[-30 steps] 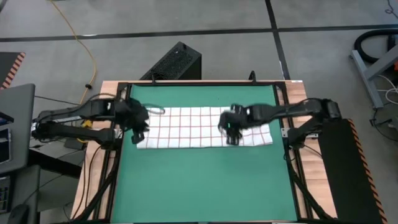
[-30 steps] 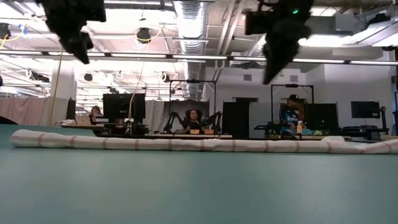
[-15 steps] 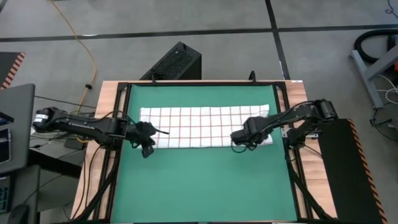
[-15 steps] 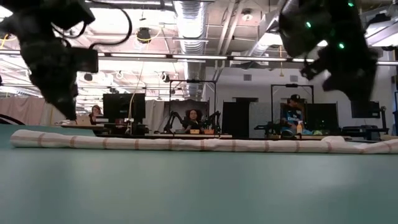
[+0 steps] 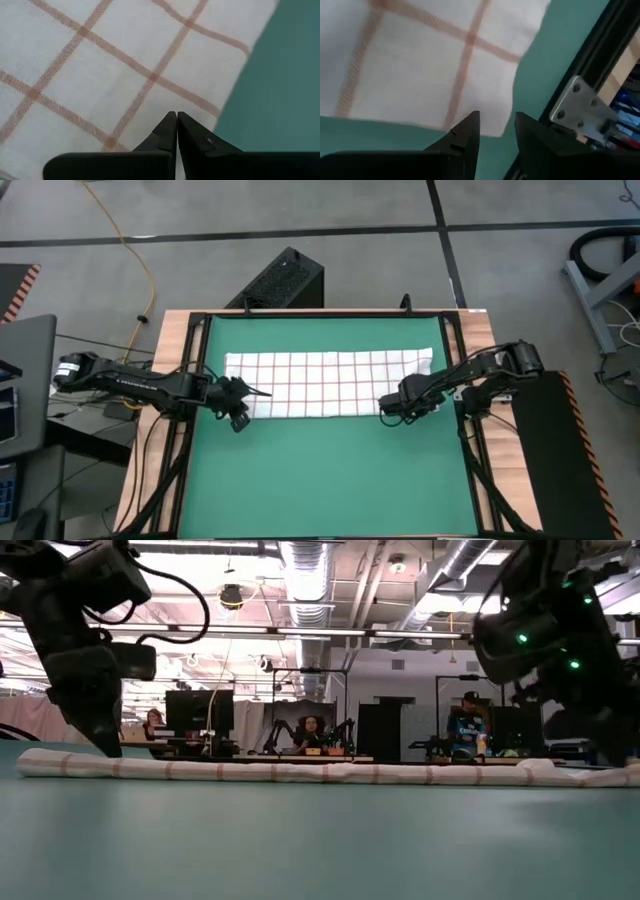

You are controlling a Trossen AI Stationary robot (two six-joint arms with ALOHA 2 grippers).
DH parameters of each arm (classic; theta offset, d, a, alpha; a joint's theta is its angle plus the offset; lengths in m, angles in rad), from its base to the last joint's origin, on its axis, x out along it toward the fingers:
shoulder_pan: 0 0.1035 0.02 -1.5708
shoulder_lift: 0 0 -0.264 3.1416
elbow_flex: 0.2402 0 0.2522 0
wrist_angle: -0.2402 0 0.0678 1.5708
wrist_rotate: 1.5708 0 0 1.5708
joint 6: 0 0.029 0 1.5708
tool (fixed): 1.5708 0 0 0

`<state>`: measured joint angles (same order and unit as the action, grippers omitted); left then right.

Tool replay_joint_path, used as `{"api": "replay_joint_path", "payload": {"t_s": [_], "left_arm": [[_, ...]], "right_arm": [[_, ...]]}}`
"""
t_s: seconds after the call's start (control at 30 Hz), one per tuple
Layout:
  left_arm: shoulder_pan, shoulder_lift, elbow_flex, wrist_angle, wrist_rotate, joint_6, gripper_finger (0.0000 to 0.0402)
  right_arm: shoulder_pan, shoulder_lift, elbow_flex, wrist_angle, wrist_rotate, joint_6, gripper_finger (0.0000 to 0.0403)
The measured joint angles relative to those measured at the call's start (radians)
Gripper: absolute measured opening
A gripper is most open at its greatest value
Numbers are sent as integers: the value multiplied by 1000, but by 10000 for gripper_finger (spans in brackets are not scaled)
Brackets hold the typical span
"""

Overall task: Roll towel into tight, uniform cylinder
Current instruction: Roll the white patterned towel

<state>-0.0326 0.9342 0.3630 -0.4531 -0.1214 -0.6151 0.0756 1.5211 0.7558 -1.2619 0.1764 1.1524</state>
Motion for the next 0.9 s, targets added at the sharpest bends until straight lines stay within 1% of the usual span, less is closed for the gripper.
{"api": "replay_joint_path", "payload": {"t_s": [0.23,0.37,0.47,0.6,0.7,0.77,0.9], "left_arm": [[0,133,1,41,10,1,1],[0,217,3,75,27,0,2],[0,257,7,86,27,0,2],[0,274,9,88,25,-1,2],[0,268,6,90,29,-9,2],[0,267,6,88,31,-10,2],[0,267,6,83,32,-15,2]], "right_arm": [[21,0,-38,51,-80,3,145],[59,-1,-38,35,-112,8,145],[94,-3,-38,5,-128,25,145],[138,-3,-37,5,-127,34,145],[173,-22,-17,12,-70,78,145],[177,-48,-12,22,-63,100,145],[149,-88,-36,11,-65,176,145]]}}
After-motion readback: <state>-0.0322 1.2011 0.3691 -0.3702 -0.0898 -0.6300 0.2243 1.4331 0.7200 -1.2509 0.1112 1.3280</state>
